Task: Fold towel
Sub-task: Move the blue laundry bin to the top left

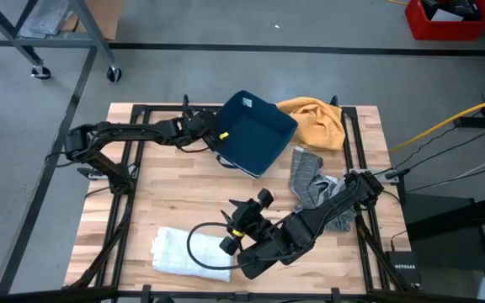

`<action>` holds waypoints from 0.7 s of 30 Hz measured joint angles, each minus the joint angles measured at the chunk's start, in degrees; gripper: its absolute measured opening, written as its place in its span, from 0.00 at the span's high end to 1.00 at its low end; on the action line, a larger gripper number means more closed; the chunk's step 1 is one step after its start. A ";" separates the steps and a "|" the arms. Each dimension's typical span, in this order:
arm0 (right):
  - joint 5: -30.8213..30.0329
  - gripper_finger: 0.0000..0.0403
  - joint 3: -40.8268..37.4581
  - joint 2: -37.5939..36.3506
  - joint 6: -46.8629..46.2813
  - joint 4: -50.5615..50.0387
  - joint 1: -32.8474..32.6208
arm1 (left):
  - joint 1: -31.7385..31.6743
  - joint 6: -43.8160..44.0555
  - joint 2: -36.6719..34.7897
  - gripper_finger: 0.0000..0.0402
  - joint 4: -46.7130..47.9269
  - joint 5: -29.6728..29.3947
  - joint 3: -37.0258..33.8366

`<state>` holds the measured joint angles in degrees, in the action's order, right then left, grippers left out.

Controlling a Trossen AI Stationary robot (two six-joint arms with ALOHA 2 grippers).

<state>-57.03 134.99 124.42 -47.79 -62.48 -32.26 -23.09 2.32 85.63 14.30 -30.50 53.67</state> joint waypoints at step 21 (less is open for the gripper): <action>2.66 0.59 -0.01 0.00 0.24 -0.36 0.01 | 6.97 5.23 -0.37 0.99 19.63 -0.65 -0.13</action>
<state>-54.37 134.98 124.42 -47.55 -62.84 -32.25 -16.12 7.55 85.26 33.93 -31.15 53.54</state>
